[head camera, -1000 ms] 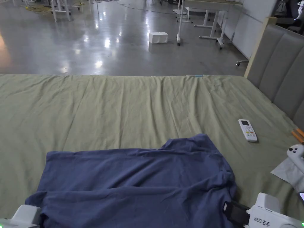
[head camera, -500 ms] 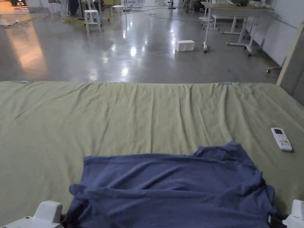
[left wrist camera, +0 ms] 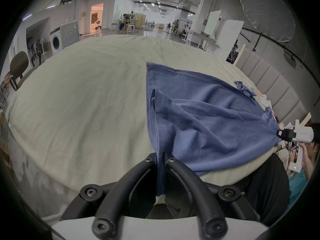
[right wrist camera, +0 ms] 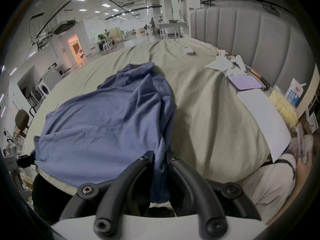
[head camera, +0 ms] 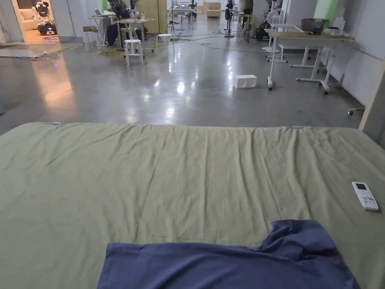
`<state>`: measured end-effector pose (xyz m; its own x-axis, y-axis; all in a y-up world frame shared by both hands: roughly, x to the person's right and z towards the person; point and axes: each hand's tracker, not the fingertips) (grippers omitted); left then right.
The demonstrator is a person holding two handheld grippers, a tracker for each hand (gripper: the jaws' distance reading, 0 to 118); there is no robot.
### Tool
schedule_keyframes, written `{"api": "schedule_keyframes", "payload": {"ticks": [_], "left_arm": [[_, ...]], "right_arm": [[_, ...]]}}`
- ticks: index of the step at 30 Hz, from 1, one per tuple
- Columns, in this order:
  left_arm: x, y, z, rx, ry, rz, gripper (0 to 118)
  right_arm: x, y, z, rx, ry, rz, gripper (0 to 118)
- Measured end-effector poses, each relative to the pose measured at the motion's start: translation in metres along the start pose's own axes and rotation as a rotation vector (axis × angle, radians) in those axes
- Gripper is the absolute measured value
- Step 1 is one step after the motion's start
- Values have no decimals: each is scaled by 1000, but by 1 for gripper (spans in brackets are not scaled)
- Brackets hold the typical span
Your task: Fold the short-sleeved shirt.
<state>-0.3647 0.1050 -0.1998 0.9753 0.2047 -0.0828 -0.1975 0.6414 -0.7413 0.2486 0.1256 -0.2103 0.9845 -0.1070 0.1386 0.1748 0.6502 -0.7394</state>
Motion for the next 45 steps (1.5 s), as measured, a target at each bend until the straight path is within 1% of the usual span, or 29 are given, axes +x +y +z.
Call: {"api": "schedule_keyframes", "payload": {"ticks": [1, 2, 3, 4, 6, 8, 9, 11, 13, 15, 18, 19, 20, 21, 22, 23, 24, 25, 26, 28, 29, 30, 31, 33, 35, 36, 38, 41, 45], "left_arm": [[-2, -1, 0, 16, 1, 31, 32], [-3, 1, -2, 13, 12, 47, 59], [-5, 2, 0, 22, 23, 54, 75], [-7, 3, 7, 28, 25, 55, 79], [-6, 10, 30, 103, 27, 26, 78], [3, 20, 64, 203, 51, -82, 78], [7, 24, 79, 248, 71, -115, 78], [23, 34, 117, 355, 82, -149, 78], [39, 37, 152, 471, 79, -160, 78], [59, 38, 182, 576, 84, -158, 78], [88, 33, 209, 644, 82, -163, 78], [98, 30, 214, 644, 91, -160, 76], [105, 28, 218, 649, 107, -161, 69], [113, 25, 223, 652, 110, -175, 55], [118, 22, 226, 662, 93, -214, 35], [125, 18, 228, 671, 90, -256, 15], [132, 14, 230, 665, 108, -296, 14], [138, 12, 231, 639, 127, -331, 12], [141, 11, 230, 598, 123, -349, 4], [143, 4, 232, 606, 92, -342, 1], [143, 3, 233, 588, 48, -330, 0], [142, 3, 234, 583, 37, -319, 0], [143, 2, 234, 584, 32, -317, 0], [142, 3, 237, 584, -19, -346, 0], [144, 8, 238, 590, -16, -356, 0], [144, 10, 239, 591, -20, -360, 0], [146, 12, 236, 603, -20, -361, 0], [147, 15, 233, 604, -39, -351, 0], [149, 18, 226, 584, -59, -362, 0]], "right_arm": [[3, -1, -3, 20, -1, -16, 31], [5, -1, -5, 17, -15, -21, 55], [6, 1, -4, -1, -45, -28, 64], [8, 2, 0, -5, -53, -41, 65], [15, 5, 17, 50, 2, -80, 64], [12, 14, 45, 141, -4, -61, 64], [8, 17, 62, 198, -25, -22, 64], [-12, 23, 101, 348, -87, 137, 64], [-31, 25, 133, 452, -87, 229, 68], [-49, 21, 159, 533, -52, 247, 74], [-73, 11, 185, 614, 23, 272, 74], [-80, 6, 192, 643, 37, 286, 74], [-86, 3, 198, 677, 40, 317, 72], [-92, 1, 200, 692, 33, 345, 68], [-98, -4, 203, 676, 32, 336, 60], [-102, -6, 206, 680, 39, 347, 42], [-105, -9, 208, 674, 58, 357, 25], [-105, -11, 207, 655, 74, 351, 15], [-108, -14, 208, 668, 77, 370, 13], [-110, -16, 206, 627, 119, 380, 2], [-110, -18, 205, 596, 133, 364, 0], [-109, -20, 205, 596, 135, 343, 0], [-109, -18, 209, 626, 124, 395, 0], [-109, -19, 206, 554, 132, 345, 0], [-107, -15, 209, 615, 123, 391, 0], [-104, -16, 206, 566, 131, 340, 0], [-107, -13, 207, 594, 135, 334, 0], [-105, -11, 203, 555, 180, 254, 0], [-109, -8, 202, 567, 171, 275, 0]]}}
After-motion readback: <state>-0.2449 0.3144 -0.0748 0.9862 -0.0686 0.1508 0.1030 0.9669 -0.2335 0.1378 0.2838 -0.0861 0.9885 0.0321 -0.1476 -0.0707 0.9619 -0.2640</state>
